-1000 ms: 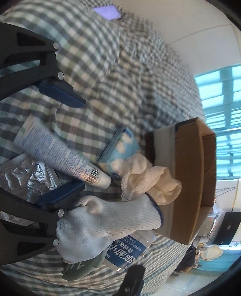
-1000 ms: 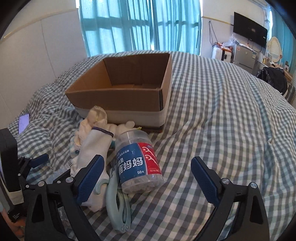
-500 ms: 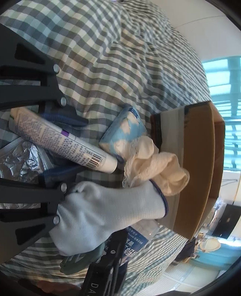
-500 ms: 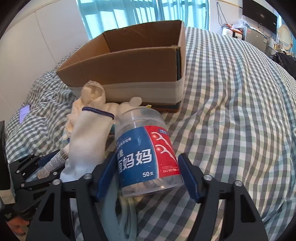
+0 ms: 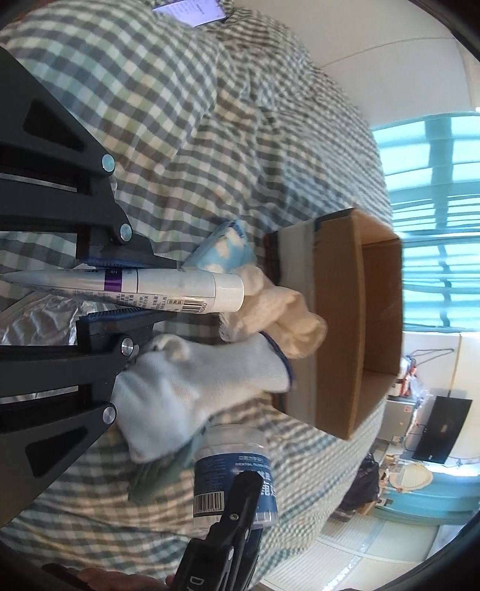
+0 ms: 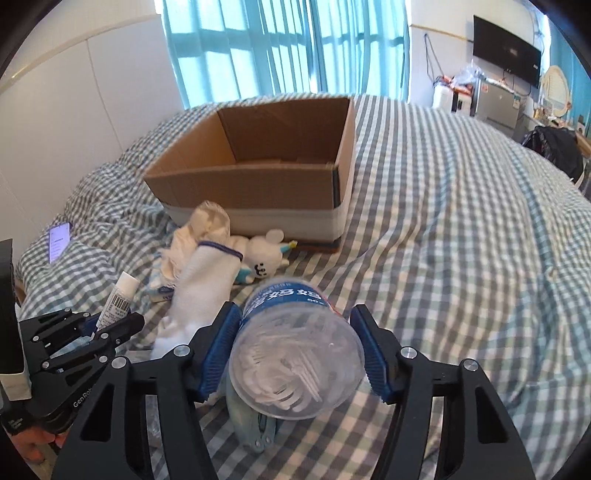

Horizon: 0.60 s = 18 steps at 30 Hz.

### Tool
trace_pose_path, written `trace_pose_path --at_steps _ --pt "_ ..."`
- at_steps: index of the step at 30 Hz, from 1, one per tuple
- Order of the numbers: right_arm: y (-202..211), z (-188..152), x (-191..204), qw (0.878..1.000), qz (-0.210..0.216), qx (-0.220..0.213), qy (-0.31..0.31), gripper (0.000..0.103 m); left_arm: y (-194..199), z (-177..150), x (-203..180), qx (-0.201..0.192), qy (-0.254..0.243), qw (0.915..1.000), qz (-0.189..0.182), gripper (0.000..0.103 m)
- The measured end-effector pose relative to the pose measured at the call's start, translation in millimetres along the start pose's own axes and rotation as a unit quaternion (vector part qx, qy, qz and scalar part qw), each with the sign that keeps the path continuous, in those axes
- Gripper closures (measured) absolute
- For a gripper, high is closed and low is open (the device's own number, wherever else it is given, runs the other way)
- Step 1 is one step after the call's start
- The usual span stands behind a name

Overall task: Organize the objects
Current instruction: 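Carry tube and jar over the box and open both tools to drop them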

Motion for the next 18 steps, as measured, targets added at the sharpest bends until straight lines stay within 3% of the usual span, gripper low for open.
trace_pose_path --at_steps 11,18 --pt "50.8 12.1 17.0 0.998 -0.010 -0.054 0.026 0.041 40.5 26.5 3.4 -0.054 -0.002 0.9985 -0.007 0.085" --pt "86.7 47.3 28.4 0.993 -0.028 -0.100 0.062 0.042 62.6 67.6 3.3 -0.082 0.002 0.9962 -0.028 0.085"
Point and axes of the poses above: each gripper's, at about its wrist camera, not at the fingertips, and y roughly against the way its jaws point, x to its left, z to its top, the point moved 5 cm from there along -y, roughly the way its jaws point, and after that the axes turned 8 degrees about x, right-handed, at the moved point
